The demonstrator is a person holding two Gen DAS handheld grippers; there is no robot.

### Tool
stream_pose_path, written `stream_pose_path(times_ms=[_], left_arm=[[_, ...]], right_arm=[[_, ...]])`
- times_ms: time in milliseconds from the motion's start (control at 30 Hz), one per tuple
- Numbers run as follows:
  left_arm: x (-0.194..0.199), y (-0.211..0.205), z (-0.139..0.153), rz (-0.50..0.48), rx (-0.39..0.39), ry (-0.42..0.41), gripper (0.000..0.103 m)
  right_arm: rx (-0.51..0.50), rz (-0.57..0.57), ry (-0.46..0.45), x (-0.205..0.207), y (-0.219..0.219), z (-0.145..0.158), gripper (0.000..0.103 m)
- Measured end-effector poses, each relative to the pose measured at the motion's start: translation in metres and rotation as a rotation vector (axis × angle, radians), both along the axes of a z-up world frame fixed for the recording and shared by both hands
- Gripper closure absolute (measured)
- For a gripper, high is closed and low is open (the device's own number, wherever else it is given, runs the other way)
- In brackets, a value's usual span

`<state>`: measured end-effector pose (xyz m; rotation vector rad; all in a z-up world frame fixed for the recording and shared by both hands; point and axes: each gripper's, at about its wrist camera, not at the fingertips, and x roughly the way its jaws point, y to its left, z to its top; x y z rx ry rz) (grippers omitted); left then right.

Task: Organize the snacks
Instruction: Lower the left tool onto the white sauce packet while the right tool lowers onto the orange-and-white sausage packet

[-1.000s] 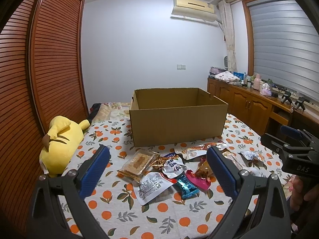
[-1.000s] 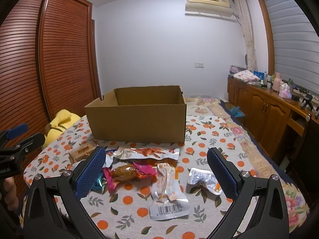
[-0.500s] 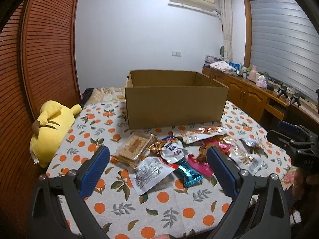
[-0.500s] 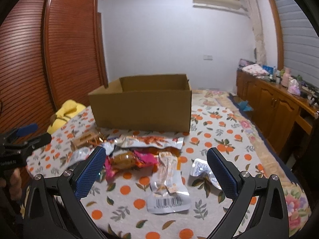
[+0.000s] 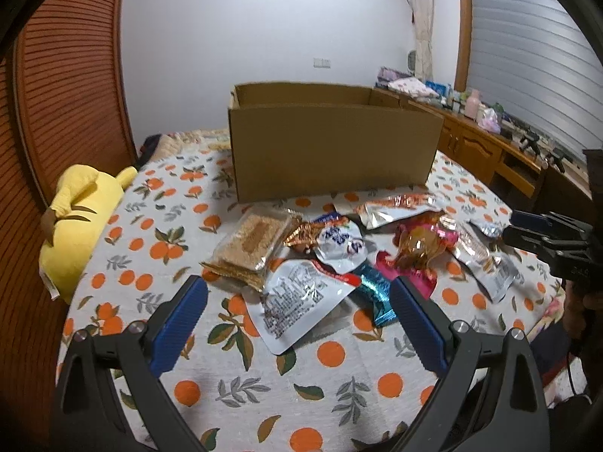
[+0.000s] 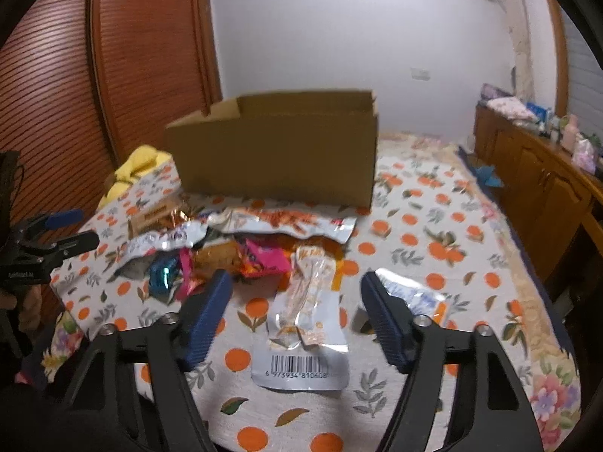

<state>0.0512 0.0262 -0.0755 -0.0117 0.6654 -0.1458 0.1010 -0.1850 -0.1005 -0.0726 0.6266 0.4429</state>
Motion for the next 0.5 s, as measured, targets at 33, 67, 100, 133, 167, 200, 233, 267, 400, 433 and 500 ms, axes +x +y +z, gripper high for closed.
stream_pose_path(times_ms=[33,67,100,133,167,200,233,267,400,433,500], left_arm=[[0.002,0.0,-0.002,-0.002,0.004,0.009,0.005],[0.004,-0.001,-0.006,-0.003,0.011,0.021,0.005],[0.005,0.0,-0.007,-0.003,0.015,0.028,0.005],[0.007,0.001,-0.01,-0.008,0.016,0.038,0.005],[0.009,0.001,-0.012,-0.012,0.017,0.047,0.005],[0.012,0.002,-0.015,-0.017,0.024,0.063,0.005],[0.014,0.002,-0.017,-0.021,0.027,0.072,0.005],[0.016,0.004,-0.019,-0.024,0.028,0.08,0.005],[0.027,0.008,-0.025,-0.041,0.026,0.123,0.005],[0.028,0.009,-0.026,-0.048,0.02,0.129,0.006],[0.034,0.01,-0.027,-0.071,0.012,0.153,0.006]], right_arm=[[-0.005,0.009,0.012,0.003,0.001,-0.003,0.039],[-0.015,0.019,0.033,0.008,0.004,-0.008,0.04],[-0.026,0.027,0.052,0.012,0.007,-0.012,0.04],[-0.034,0.032,0.062,0.016,0.009,-0.015,0.041],[-0.044,0.035,0.076,0.02,0.011,-0.019,0.041],[-0.051,0.037,0.087,0.023,0.012,-0.022,0.041],[-0.059,0.04,0.102,0.027,0.013,-0.026,0.041],[-0.069,0.043,0.117,0.031,0.014,-0.029,0.041],[-0.1,0.055,0.16,0.044,0.015,-0.039,0.041],[-0.103,0.051,0.162,0.046,0.016,-0.039,0.04],[-0.098,0.063,0.176,0.051,0.017,-0.042,0.04]])
